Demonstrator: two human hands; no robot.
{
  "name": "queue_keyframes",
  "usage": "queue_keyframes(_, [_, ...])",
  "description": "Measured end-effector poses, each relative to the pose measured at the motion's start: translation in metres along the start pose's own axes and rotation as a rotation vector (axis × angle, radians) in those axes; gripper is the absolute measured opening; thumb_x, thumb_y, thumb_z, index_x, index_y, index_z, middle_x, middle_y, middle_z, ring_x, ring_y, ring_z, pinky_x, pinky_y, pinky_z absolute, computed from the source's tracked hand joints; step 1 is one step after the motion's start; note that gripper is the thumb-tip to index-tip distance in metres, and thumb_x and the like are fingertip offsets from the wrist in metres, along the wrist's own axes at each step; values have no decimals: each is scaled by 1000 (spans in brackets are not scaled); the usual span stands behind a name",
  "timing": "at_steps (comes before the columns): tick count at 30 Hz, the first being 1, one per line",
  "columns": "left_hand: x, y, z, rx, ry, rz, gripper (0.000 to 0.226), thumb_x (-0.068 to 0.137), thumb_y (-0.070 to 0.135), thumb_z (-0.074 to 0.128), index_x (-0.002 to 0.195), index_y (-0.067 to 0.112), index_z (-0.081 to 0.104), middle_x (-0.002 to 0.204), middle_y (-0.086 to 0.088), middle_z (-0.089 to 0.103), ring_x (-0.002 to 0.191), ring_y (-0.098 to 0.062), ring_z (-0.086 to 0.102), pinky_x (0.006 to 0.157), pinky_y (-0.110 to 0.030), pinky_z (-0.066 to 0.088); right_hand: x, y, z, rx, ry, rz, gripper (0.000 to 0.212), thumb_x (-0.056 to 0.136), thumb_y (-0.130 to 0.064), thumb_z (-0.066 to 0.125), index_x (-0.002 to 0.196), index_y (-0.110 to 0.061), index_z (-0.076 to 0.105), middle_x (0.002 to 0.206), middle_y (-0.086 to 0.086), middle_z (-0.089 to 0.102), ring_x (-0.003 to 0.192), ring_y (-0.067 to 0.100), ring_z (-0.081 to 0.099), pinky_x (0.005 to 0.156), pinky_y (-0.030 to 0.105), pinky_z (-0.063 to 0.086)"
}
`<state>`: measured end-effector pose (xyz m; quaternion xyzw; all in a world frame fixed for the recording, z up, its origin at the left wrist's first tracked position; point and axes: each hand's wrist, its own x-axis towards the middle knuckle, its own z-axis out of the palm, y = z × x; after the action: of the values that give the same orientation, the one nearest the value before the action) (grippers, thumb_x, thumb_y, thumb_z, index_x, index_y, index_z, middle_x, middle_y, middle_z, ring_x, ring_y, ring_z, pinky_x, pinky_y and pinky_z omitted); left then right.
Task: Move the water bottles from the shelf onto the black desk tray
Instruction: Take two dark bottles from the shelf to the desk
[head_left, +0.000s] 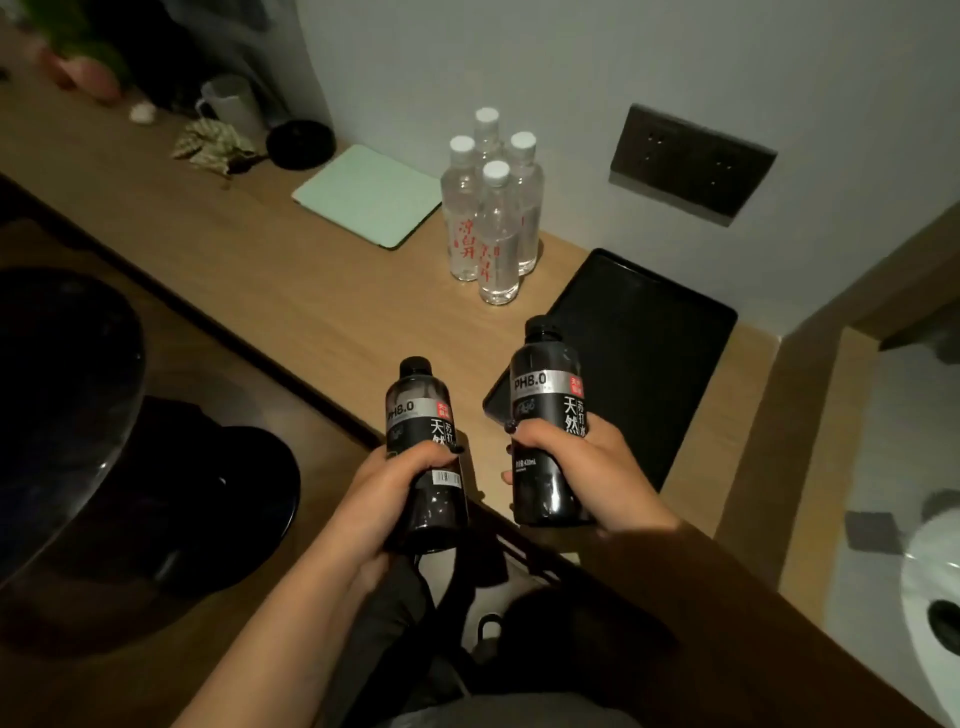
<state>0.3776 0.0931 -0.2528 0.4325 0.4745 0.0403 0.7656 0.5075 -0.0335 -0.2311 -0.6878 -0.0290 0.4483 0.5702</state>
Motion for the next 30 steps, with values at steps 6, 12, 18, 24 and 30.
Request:
queue_keyframes(6, [59,50,-18,81,-166,-47,33,74,21,68,103,5,62,76,-11,68,58,-22,65,50,-26,51,39,-16,37,207,202,-7,21,80,-17,69,97,-18,59,93,14,65,80,27,65,67,37,55])
queue_keyframes(12, [118,104,-31,197,-215,-37,37,82,24,65,115,8,58,93,-16,67,74,-28,66,53,-32,53,92,-31,75,74,422,-65,35,78,-18,73,106,-22,53,101,5,63,87,16,63,67,25,49])
queue_keyframes(18, [170,140,-41,300,-151,55,35,82,27,66,110,8,57,98,-19,68,82,-32,68,75,-44,57,141,-46,101,-149,473,-144,42,72,-17,79,105,-22,53,90,-12,59,81,0,58,65,13,43])
queue_keyframes(24, [209,165,-50,465,-104,253,35,81,20,71,111,9,54,94,-9,66,78,-20,66,65,-34,55,183,-58,118,-331,571,-219,52,65,-24,84,107,-20,53,95,-12,57,87,2,54,70,10,40])
queue_keyframes(30, [241,165,-55,652,-52,384,69,74,24,80,132,15,43,115,2,58,102,-17,58,86,-35,49,212,-58,127,-472,650,-183,49,65,-28,81,106,-18,56,100,-4,51,102,16,53,82,26,47])
